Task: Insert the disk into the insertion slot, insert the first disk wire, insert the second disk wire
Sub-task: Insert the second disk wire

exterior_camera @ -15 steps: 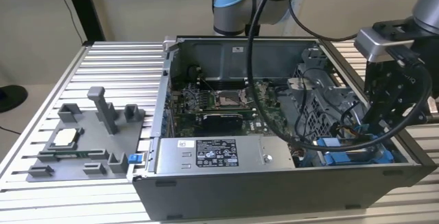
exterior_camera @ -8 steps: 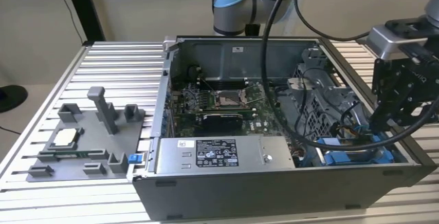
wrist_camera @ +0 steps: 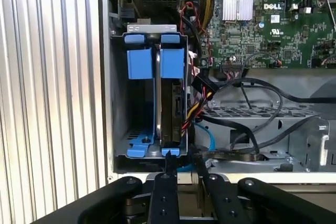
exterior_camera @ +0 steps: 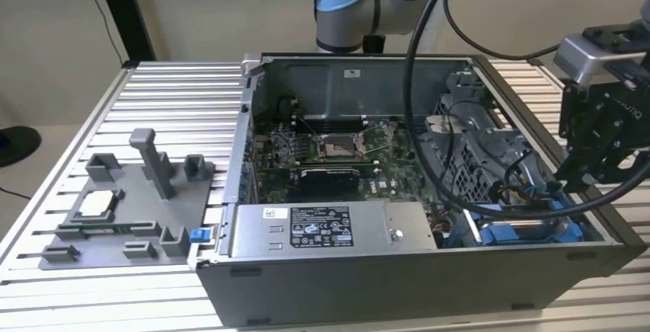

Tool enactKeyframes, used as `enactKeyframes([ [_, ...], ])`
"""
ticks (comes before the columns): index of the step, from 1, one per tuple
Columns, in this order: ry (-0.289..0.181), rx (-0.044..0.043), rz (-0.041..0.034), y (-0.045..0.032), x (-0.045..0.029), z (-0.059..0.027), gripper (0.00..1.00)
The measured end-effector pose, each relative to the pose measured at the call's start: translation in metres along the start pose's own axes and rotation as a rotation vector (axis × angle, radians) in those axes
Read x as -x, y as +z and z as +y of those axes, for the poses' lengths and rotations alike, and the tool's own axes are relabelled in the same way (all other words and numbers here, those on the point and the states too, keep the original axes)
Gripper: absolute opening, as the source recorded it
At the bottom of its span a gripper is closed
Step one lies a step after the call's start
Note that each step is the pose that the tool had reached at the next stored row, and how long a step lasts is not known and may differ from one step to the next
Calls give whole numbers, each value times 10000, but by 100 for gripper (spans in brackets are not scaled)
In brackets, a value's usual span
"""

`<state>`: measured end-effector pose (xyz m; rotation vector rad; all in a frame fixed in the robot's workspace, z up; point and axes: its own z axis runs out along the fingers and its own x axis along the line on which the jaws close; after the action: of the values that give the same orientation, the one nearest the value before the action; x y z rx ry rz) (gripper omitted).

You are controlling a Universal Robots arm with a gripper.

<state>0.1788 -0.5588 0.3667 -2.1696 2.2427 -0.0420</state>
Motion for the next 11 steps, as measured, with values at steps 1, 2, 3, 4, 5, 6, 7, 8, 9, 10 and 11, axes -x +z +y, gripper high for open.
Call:
enactKeyframes([
  [1, 0, 0, 1, -1, 1, -1, 100],
  [2, 2, 1, 2, 0, 1, -1, 100],
  [3, 1, 2, 2, 0, 1, -2, 100],
  [4, -2, 25, 5, -1, 2, -7, 100],
  [5, -3, 110, 7, -1, 2, -12, 100],
  [6, -2, 288, 12, 0, 2, -19, 100],
  [7, -3, 461, 17, 0, 3, -30, 100],
  [8, -4, 647, 25, 0, 3, -43, 100],
  [9, -5, 759, 27, 1, 3, -58, 100],
  [10, -4, 781, 28, 2, 4, -71, 100],
  [11, -4, 786, 29, 2, 7, -85, 100],
])
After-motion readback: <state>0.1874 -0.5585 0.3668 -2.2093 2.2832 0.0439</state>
